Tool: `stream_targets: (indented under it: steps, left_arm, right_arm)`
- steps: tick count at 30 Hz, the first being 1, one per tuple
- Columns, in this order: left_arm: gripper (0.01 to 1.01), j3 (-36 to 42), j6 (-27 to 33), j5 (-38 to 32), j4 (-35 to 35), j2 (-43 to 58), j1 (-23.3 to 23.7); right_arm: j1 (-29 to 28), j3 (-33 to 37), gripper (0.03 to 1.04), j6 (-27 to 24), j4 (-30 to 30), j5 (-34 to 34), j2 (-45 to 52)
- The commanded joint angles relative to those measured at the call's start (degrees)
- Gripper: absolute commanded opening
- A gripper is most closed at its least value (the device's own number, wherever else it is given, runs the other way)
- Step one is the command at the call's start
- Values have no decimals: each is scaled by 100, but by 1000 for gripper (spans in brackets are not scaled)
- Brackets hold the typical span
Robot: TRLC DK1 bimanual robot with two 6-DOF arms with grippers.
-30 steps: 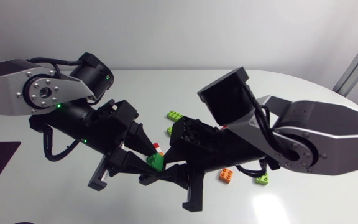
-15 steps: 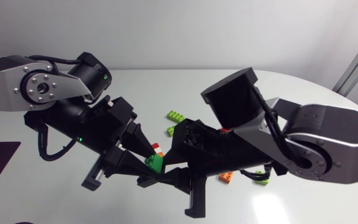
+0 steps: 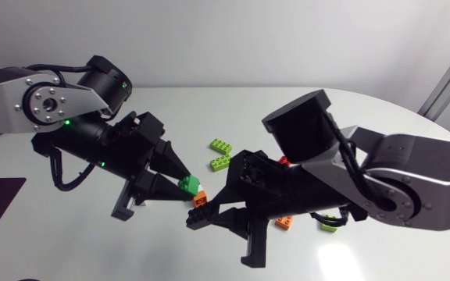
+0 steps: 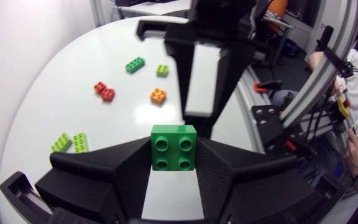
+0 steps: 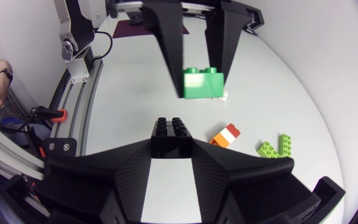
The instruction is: Separate the duplo bricks
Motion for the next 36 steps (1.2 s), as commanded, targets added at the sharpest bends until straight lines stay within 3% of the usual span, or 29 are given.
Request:
stream_targets:
  steps: [1, 9, 14, 25, 31, 36]
  left_arm:
    - [318, -18, 65, -321, 313, 460, 301]
    - [320, 378, -50, -1323, 1473, 1840, 811]
    - [318, 905, -129, -1657, 1676, 2622, 872]
    - [323, 2435, -120, -2535, 1500, 4054, 785]
    - [344, 2830, 3, -2975, 1201, 4344, 644]
    - [610, 2812, 47, -3045, 1175, 4344, 618]
  right_arm:
    - [-95, -138, 297, -77, -84, 27, -180]
    - [-157, -244, 297, -42, -101, 18, -373]
    - [-157, -349, 297, 29, -110, 18, -514]
    - [-157, -472, 297, 99, -321, 36, -856]
    - [-315, -657, 297, 134, -207, 88, -927]
    - [-579, -763, 297, 134, -57, 71, -936]
